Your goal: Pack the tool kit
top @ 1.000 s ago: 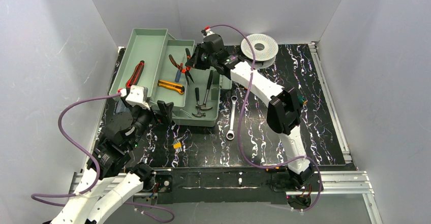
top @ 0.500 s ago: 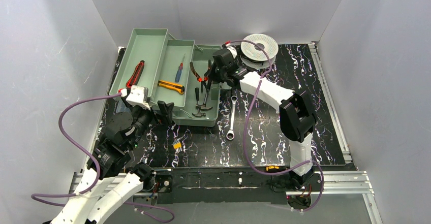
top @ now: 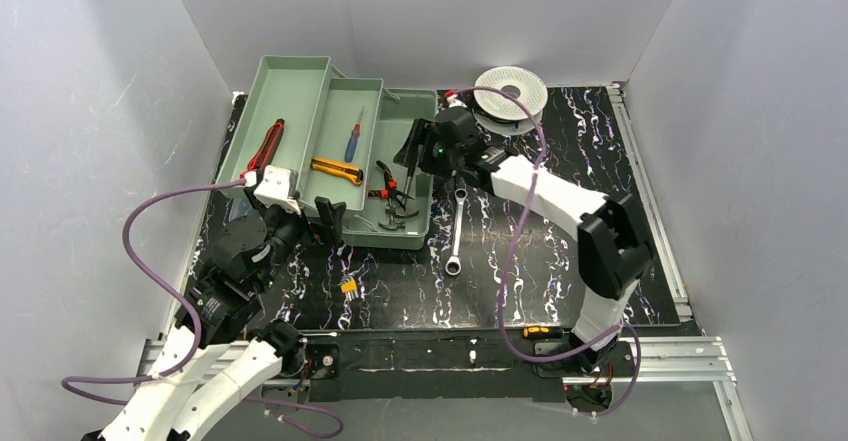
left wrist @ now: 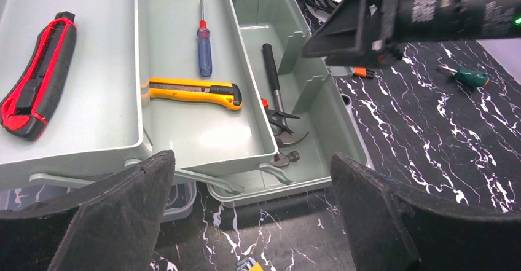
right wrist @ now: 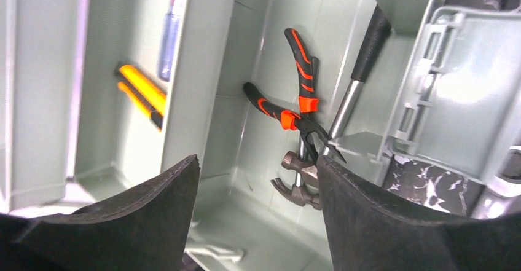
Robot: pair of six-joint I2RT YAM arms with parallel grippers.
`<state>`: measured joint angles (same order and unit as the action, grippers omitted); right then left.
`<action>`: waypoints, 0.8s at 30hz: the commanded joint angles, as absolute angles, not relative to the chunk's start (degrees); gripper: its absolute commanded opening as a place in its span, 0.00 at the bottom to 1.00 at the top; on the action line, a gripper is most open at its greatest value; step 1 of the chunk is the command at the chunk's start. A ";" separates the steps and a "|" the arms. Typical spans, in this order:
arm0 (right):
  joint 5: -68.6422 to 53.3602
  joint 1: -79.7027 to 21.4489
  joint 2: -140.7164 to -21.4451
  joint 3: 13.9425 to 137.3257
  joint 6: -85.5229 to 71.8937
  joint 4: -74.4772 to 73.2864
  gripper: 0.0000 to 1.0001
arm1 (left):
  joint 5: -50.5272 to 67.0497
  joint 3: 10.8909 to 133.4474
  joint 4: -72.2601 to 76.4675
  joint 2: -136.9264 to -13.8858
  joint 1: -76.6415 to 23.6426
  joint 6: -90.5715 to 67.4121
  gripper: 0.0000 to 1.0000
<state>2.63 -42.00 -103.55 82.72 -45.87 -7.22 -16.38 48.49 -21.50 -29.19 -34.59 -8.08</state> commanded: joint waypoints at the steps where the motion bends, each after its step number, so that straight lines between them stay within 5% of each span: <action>1: 2.49 -39.43 -93.73 77.98 -39.63 -5.38 0.74 | -14.29 48.89 -21.51 -30.56 -34.19 -7.24 0.98; 12: -3.43 -25.74 -80.42 64.88 -24.24 -15.71 0.74 | -4.57 50.41 -23.07 -35.17 -34.22 -5.98 0.98; 16: 1.55 -24.00 -86.69 71.45 -16.64 -24.00 0.84 | -2.85 51.00 -23.70 -36.97 -34.19 -6.11 0.98; 24: -3.30 -23.99 -108.05 93.19 5.22 -37.77 0.86 | -1.52 50.95 -23.82 -38.45 -34.19 -6.15 0.98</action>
